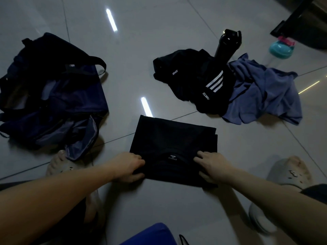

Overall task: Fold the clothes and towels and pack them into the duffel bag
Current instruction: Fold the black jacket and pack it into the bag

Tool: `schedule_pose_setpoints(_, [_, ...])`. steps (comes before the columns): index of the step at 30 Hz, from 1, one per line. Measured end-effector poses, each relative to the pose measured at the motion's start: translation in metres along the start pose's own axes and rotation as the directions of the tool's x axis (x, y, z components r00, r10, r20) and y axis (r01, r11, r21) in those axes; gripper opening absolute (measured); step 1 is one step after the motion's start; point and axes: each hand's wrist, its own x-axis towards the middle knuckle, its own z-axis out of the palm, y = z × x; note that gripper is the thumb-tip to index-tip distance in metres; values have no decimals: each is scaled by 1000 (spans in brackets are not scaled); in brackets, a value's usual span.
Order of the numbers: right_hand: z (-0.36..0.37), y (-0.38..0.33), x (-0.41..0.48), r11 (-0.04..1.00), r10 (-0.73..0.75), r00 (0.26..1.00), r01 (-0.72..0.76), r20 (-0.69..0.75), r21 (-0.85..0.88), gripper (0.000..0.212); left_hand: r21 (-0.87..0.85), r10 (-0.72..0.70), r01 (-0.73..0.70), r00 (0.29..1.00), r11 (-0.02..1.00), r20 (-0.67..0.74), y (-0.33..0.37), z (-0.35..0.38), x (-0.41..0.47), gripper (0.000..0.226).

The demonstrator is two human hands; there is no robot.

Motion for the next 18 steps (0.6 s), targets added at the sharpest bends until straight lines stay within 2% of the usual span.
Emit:
schedule_pose_setpoints(2, [-13, 2, 12, 998, 68, 995, -66, -79, 21, 22, -66, -98, 93, 993, 993, -69, -3, 2, 1, 34])
schedule_pose_setpoints(4, [-25, 5, 30, 986, 162, 977, -155, -139, 58, 23, -185, -240, 203, 948, 962, -211, -7, 2, 9, 25])
schedule_pose_setpoints(6, [-33, 10, 50, 978, 204, 962, -192, -180, 84, 37, -311, -363, 254, 855, 916, -370, -10, -2, 21, 26])
schedule_pose_setpoints(7, [-35, 13, 59, 977, 208, 959, -194, -192, 88, 47, -332, -386, 256, 821, 908, -422, -11, -6, 28, 36])
schedule_pose_setpoints(8, [-36, 14, 67, 977, 209, 959, -196, -193, 84, 56, -311, -377, 258, 821, 915, -429, -13, -11, 35, 51])
schedule_pose_setpoints(10, [-31, 13, 73, 983, 186, 973, -183, -140, 35, 67, -182, -304, 255, 894, 950, -330, -13, -19, 47, 81])
schedule_pose_setpoints(12, [-16, 11, 65, 990, 138, 989, -139, -45, -31, 75, -47, -239, 235, 945, 971, -224, -16, -21, 53, 99])
schedule_pose_setpoints(14, [1, 17, 47, 987, 149, 989, -147, 18, -68, 81, 18, -240, 246, 957, 969, -160, -20, -14, 54, 106])
schedule_pose_setpoints(18, [22, 36, 7, 919, 395, 917, -393, 61, -37, 91, 46, -237, 247, 958, 968, -161, -24, -1, 53, 106])
